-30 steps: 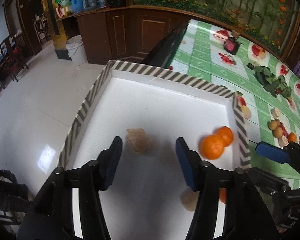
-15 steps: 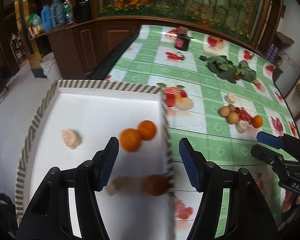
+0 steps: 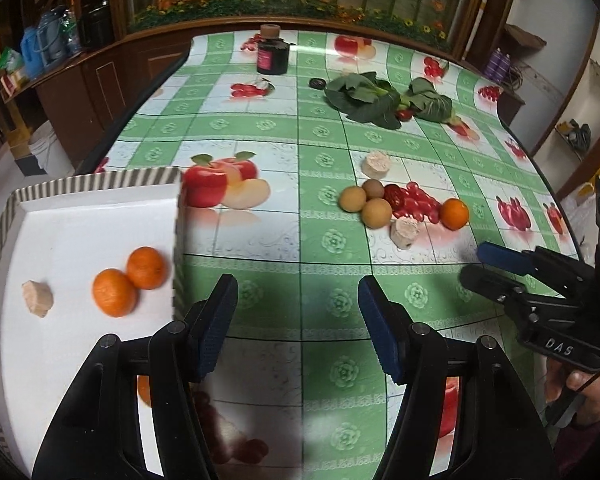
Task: Organize fruits
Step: 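Withdraw both open tools from the tray back over the tablecloth, then grasp a beige cube with the right tool while the left tool grasps a brown kiwi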
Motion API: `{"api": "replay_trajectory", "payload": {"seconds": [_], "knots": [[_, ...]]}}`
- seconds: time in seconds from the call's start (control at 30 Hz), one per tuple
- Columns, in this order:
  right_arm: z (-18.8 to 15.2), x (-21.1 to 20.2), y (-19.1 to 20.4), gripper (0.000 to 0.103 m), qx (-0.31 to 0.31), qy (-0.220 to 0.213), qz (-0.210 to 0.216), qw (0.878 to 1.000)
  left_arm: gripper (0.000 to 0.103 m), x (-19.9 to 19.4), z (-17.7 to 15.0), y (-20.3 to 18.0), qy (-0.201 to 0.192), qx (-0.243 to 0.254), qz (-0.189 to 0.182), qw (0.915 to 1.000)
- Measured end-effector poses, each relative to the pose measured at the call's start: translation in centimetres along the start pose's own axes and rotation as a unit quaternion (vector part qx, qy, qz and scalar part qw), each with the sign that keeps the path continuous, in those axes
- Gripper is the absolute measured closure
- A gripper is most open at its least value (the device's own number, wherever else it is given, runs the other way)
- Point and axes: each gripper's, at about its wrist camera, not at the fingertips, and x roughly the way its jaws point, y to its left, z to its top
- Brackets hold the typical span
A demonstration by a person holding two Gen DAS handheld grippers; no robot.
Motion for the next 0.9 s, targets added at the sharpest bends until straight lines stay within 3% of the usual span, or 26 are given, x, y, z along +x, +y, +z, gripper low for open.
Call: {"api": "replay_trajectory", "payload": {"seconds": [0.3,0.43,0.9], "knots": [[2.3,5.3,2.1,0.058,-0.078,0.031,-0.014,0.996,0.040,1.8,1.0,-0.3,0.015,0.013,0.002,0.9998],[2.7,6.6,2.3,0.076,-0.100,0.029,-0.027,0.994,0.040,3.2,1.7,-0.7,0.029,0.021,-0.007,0.9994],[1.0,2.0,-1.3,0.076,-0.054,0.018,-0.015,0.998,0.040,6.0,3.8,-3.4,0.041,0.052,-0.057,0.9962]]}}
